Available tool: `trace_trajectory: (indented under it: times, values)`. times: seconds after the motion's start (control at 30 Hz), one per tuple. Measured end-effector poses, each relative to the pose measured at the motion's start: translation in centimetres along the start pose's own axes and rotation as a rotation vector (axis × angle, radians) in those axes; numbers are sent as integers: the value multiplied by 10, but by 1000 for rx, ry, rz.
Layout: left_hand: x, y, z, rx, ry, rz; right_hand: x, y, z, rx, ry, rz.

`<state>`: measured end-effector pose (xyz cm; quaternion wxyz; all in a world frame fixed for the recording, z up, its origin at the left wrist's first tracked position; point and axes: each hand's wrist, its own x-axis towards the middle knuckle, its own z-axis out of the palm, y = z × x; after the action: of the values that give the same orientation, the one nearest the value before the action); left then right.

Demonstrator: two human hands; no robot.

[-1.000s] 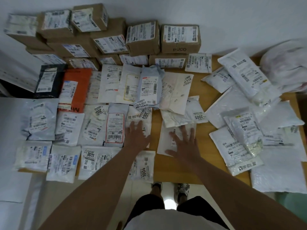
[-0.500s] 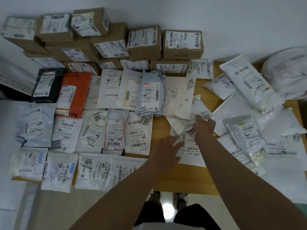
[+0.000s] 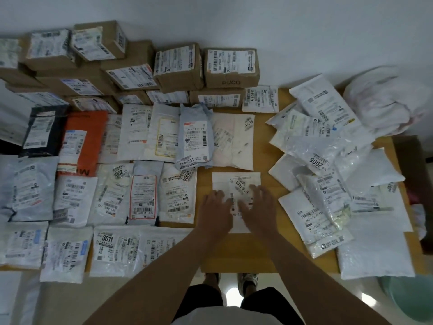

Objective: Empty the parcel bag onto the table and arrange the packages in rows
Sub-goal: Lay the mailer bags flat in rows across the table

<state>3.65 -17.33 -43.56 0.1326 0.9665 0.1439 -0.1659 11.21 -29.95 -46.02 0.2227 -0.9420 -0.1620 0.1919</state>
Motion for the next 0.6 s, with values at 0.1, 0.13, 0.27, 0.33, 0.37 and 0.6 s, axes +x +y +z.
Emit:
trace_trajectory:
  times: [0.1, 0.13, 0.27, 0.33, 0.37, 0.6]
  values:
    - [-3, -26, -4, -153, 122, -379, -10, 7, 27, -348, -153, -279]
    - [-3, -37, -4, -211, 109, -490, -9, 6, 30, -369, -193, -299]
    - [-1, -76, 5, -340, -23, -644, 2, -10, 33, -431, -283, -341]
    - [1, -82, 7, -329, -6, -625, 6, -24, 35, -444, -308, -310]
    - [2, -83, 8, -336, 5, -625, 6, -32, 35, -430, -305, -288]
    - [1, -90, 2, -425, 25, -610, -3, -70, 47, -400, -376, -179]
